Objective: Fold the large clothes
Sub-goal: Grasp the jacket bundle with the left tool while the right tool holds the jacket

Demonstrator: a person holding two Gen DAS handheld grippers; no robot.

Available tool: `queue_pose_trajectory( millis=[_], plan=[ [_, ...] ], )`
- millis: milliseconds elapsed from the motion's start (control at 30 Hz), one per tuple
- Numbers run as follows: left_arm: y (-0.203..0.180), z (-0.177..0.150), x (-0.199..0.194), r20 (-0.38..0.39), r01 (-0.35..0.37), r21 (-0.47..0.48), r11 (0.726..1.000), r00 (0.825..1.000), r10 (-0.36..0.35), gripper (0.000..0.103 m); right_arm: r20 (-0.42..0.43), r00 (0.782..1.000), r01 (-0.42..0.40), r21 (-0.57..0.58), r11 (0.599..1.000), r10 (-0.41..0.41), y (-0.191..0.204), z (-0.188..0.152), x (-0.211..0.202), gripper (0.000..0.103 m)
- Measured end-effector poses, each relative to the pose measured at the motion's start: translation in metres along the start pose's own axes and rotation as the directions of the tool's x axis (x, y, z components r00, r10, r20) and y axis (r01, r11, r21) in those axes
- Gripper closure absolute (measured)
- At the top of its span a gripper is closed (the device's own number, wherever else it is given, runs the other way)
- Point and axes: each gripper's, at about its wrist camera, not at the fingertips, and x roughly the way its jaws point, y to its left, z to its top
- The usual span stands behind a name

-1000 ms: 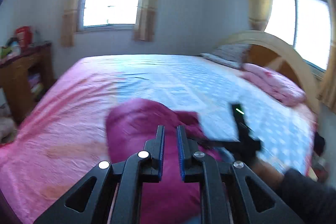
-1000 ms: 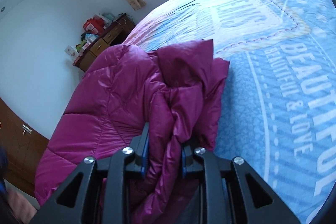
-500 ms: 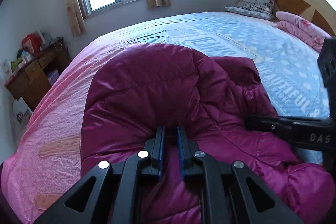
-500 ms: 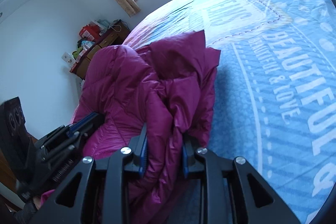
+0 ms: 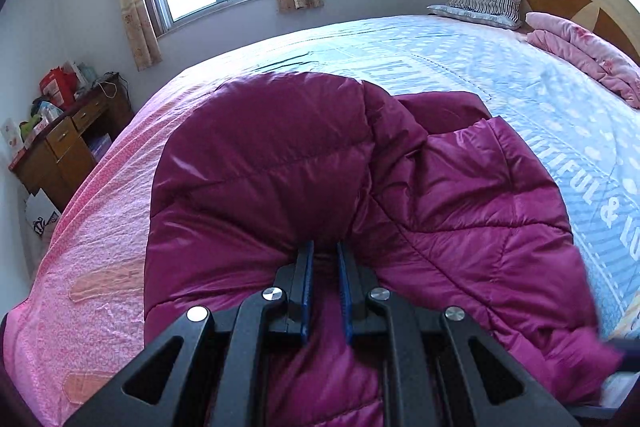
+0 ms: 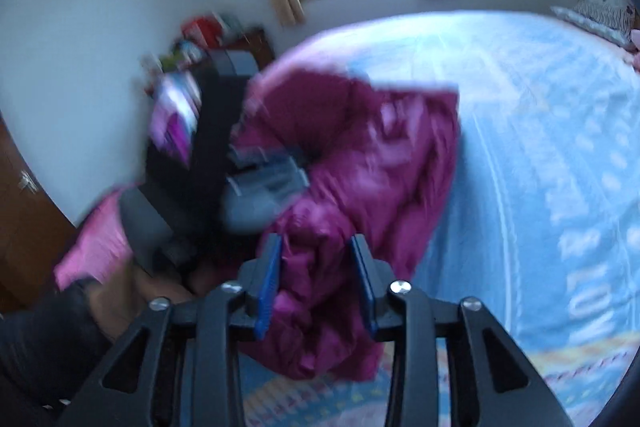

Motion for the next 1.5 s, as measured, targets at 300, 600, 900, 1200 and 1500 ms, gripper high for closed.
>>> queue_pose_trajectory(
  millis=[300,600,900,1200,1500],
  plan=[
    [0.000,-0.003,0.001,0.008,0.008,0.006,1.000,1.000,-0.008,0.091,-0.057,0.995,-0.066,0.166,0.984,0.077,-0.037,-0.022,0.018,0.077],
    [0.002,-0.008,0.000,0.045,0.032,-0.027,0.999,0.999,-0.030,0.091,0.062,0.998,0.006,0.041,0.999,-0.008,-0.049,0.065,-0.022,0.060],
    [-0.001,-0.008,0.002,0.039,0.031,-0.021,0.999,0.999,-0.030,0.091,-0.103,0.981,0.160,-0.049,0.986,-0.165,-0.055,0.114,0.108,0.063],
    [0.002,-0.001,0.001,-0.005,0.048,-0.037,0.998,0.999,-0.048,0.091,-0.048,0.991,0.127,0.008,0.992,-0.127,-0.074,0.094,0.119,0.062],
    [0.020,0.038,-0.032,0.017,-0.041,-0.028,0.999,0.999,0.041,0.089,-0.041,0.993,0.114,0.022,0.993,-0.113,-0.066,0.096,0.114,0.062]
  ],
)
